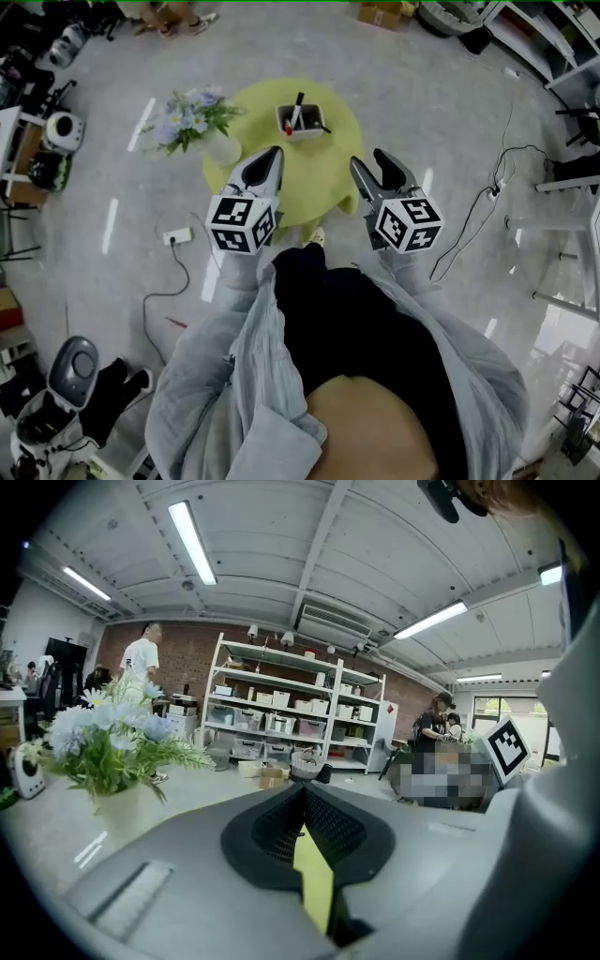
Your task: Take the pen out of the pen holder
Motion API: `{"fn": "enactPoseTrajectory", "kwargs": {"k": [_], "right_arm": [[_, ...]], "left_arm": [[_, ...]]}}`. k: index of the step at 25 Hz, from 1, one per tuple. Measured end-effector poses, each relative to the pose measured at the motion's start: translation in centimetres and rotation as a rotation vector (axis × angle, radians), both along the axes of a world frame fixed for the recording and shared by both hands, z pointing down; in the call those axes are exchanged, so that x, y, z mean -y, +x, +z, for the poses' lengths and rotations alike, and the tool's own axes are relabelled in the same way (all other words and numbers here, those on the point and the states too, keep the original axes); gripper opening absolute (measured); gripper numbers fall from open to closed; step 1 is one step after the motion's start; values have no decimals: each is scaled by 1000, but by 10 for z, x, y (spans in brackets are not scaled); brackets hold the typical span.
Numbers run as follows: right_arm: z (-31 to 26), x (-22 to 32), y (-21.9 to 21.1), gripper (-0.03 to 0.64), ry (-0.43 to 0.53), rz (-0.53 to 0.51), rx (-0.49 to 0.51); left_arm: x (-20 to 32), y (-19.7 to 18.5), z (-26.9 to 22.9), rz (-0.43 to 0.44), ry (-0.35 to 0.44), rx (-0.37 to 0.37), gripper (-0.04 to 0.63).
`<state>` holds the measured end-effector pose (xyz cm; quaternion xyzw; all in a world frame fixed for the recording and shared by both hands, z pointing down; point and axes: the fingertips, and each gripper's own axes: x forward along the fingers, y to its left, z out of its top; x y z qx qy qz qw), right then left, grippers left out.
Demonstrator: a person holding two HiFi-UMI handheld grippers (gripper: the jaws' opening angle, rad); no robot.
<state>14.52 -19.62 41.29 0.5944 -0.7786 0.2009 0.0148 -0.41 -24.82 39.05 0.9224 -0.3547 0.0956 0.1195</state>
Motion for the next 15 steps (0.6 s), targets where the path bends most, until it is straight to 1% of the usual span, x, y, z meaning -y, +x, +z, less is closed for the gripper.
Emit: {"fn": "enactPoseTrajectory", "kwargs": {"k": [4, 8, 12, 15], "right_arm": [[3, 26, 1, 224, -9, 2, -2], [9, 47, -1, 227, -30, -8, 2], [15, 59, -3, 227, -64, -38, -6], [19, 68, -5, 227, -94, -81, -32]], "left_arm": [[28, 6, 1, 24, -1, -8, 17], [52, 12, 7, 39, -12, 0, 17], [60, 15, 18, 48, -43, 12, 17], [60, 15, 27, 41, -81, 4, 17]]}}
